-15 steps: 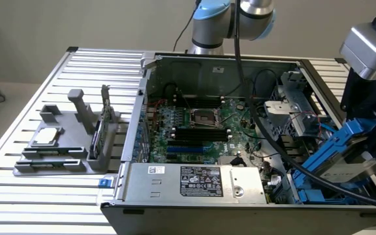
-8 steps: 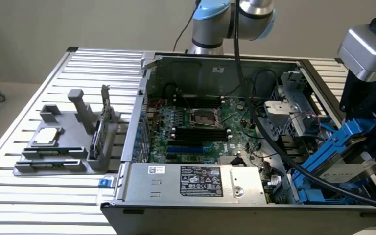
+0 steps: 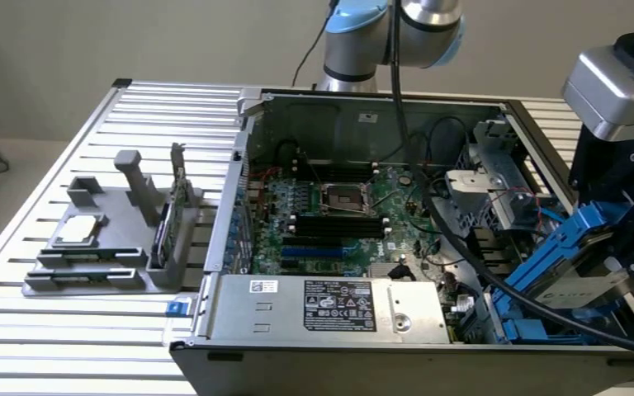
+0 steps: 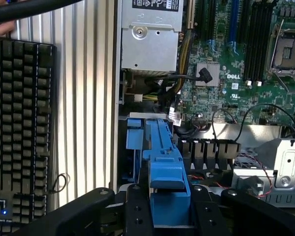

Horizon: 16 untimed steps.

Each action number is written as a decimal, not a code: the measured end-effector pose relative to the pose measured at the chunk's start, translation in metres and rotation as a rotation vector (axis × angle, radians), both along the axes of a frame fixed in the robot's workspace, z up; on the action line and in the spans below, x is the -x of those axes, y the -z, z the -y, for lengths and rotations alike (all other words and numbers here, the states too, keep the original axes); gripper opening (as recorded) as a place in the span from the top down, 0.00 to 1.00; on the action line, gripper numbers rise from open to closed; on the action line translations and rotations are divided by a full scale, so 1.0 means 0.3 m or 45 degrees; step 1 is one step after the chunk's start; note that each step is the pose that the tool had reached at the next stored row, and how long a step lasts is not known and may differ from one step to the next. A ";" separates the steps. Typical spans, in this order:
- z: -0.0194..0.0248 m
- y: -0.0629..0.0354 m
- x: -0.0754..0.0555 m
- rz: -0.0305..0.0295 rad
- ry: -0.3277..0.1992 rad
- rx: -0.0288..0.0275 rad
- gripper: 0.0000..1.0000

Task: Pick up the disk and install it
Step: 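Insert the disk into the insertion slot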

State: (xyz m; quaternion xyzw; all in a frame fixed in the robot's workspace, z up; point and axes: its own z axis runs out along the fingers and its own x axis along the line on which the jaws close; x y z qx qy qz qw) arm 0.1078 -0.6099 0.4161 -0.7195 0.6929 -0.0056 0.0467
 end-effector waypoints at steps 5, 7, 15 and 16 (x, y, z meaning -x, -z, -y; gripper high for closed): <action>-0.001 0.005 0.004 0.0006 -0.001 -0.0002 0.67; -0.001 0.007 0.005 0.0012 -0.002 0.0001 0.67; -0.001 0.022 0.005 0.0025 -0.010 -0.0010 0.67; -0.001 0.022 0.005 0.0025 -0.011 -0.0013 0.67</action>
